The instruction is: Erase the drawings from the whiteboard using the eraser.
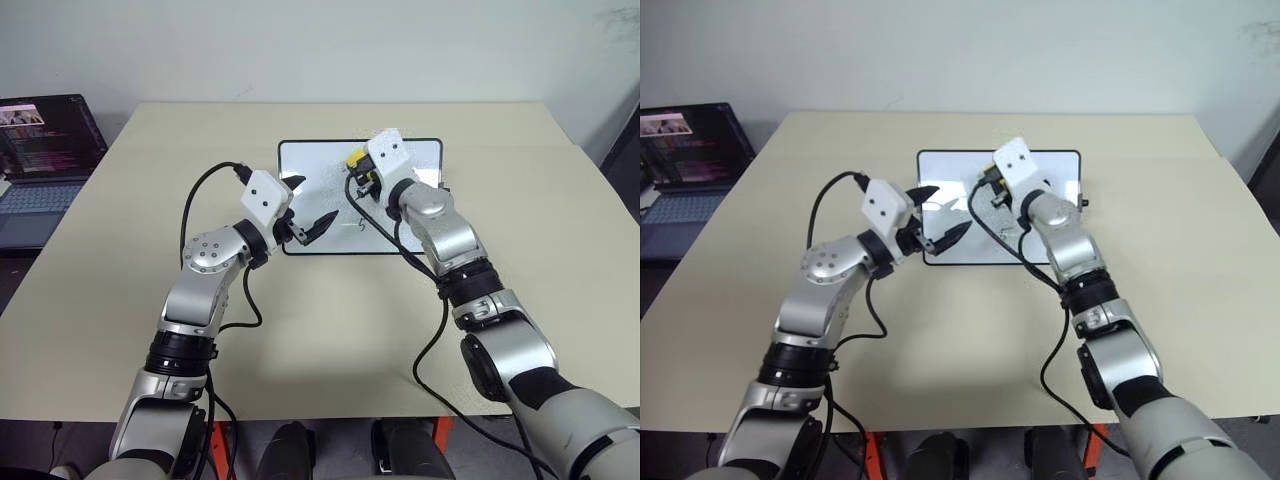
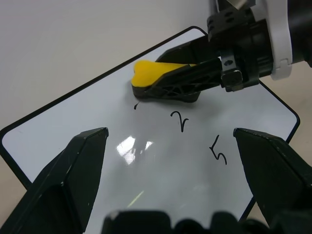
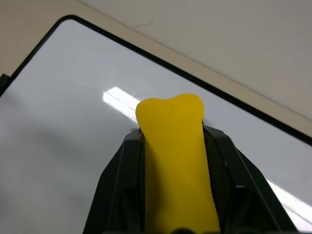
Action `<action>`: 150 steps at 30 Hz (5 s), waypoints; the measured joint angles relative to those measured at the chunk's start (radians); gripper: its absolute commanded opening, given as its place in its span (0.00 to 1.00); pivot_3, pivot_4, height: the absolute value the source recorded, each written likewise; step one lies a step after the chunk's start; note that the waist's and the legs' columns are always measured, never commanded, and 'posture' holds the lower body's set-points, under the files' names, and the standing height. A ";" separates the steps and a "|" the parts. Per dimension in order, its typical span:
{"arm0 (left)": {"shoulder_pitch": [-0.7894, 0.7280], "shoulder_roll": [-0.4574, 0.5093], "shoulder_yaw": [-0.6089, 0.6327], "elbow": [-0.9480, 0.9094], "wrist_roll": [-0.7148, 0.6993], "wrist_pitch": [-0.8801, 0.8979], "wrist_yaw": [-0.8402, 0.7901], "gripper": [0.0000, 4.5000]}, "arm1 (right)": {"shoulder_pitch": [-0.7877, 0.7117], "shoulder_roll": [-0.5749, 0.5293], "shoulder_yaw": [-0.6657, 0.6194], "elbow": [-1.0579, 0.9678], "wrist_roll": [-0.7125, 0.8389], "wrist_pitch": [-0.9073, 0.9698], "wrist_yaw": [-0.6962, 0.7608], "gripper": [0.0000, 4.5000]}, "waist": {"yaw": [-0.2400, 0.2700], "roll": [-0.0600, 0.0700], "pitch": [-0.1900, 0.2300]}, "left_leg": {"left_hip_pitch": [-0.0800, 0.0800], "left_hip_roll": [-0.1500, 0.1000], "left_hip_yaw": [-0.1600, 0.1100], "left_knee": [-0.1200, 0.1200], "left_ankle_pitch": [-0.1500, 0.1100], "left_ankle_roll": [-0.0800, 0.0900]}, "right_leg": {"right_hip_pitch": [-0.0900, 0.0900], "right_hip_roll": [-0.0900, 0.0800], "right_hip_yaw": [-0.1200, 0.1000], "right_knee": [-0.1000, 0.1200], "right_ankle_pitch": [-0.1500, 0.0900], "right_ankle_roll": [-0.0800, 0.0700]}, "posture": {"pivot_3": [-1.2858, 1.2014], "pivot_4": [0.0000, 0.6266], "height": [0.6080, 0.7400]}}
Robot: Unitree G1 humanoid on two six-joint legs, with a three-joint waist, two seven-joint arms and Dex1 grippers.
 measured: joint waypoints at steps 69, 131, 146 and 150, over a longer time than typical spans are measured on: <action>-0.010 -0.007 0.000 0.001 0.004 -0.002 0.018 1.00 | 0.030 -0.095 0.011 0.046 -0.019 -0.058 0.042 0.29 | 0.006 0.000 0.000 | 0.002 -0.001 -0.001 0.001 0.000 0.000 | 0.003 0.000 -0.001 0.001 0.000 0.000 | 0.52 0.24 1.00; 0.015 0.008 0.004 -0.051 0.004 0.028 0.029 1.00 | -0.054 0.011 0.061 0.243 -0.073 -0.248 0.044 0.29 | 0.000 0.000 0.000 | 0.000 0.000 0.000 0.000 0.000 0.000 | 0.000 0.000 0.000 0.000 0.000 0.000 | 0.52 0.24 1.00; 0.013 0.008 0.004 -0.050 0.003 0.028 0.038 1.00 | 0.001 -0.073 0.061 0.150 -0.095 -0.231 0.086 0.29 | 0.004 0.000 0.000 | 0.000 0.000 -0.001 0.000 0.000 0.000 | 0.000 0.000 0.000 0.001 0.000 0.000 | 0.52 0.24 1.00; 0.012 0.007 0.004 -0.049 0.003 0.027 0.038 1.00 | 0.017 -0.090 0.061 0.123 -0.095 -0.218 0.091 0.29 | 0.004 0.000 0.000 | 0.000 0.000 -0.001 0.001 0.000 0.000 | 0.001 0.000 -0.001 0.001 0.000 0.000 | 0.52 0.24 1.00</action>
